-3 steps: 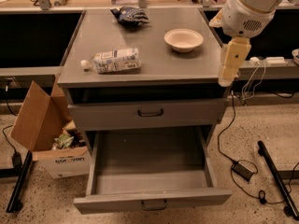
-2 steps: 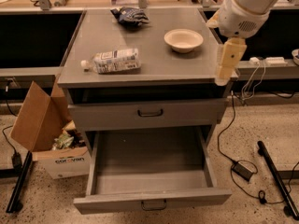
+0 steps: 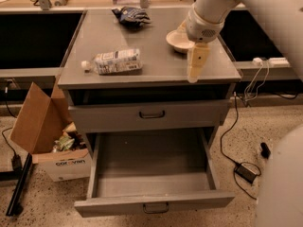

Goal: Place blue plastic bottle into middle drawer

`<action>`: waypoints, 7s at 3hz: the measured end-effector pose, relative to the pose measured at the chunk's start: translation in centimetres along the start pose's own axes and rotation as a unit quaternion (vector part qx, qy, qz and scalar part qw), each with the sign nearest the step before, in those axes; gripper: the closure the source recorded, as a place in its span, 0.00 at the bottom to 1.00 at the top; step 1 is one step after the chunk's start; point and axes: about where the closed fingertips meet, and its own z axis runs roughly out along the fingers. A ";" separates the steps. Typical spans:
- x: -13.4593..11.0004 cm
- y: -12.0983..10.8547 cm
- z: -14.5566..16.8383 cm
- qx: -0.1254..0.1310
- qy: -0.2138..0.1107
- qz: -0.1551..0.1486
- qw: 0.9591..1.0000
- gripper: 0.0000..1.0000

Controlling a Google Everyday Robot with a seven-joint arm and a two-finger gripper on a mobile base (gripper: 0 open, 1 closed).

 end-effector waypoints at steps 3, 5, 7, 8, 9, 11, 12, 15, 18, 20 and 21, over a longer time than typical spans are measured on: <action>-1.4 -3.2 3.1 0.013 -0.027 -0.002 1.000 0.00; -4.6 -7.2 3.9 0.027 -0.070 0.027 0.997 0.00; -9.7 -9.0 5.2 0.003 -0.129 0.034 0.991 0.00; -12.6 -9.3 6.7 -0.011 -0.167 0.039 0.985 0.00; -12.6 -9.3 6.7 -0.011 -0.167 0.039 0.985 0.00; -16.9 -6.7 10.2 -0.056 -0.101 0.001 0.993 0.00; -17.7 -5.9 11.8 -0.071 -0.079 -0.001 0.994 0.00; -19.0 -3.5 11.8 -0.078 -0.066 -0.006 0.995 0.72; -19.2 -1.0 11.8 -0.092 -0.069 -0.001 0.993 1.00; -19.1 -0.6 11.7 -0.090 -0.080 -0.006 0.993 1.00; -18.5 0.0 8.4 -0.047 -0.095 -0.017 0.994 1.00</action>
Offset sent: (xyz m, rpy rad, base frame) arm 0.0244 0.0158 -0.0110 0.0440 -0.0078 0.0183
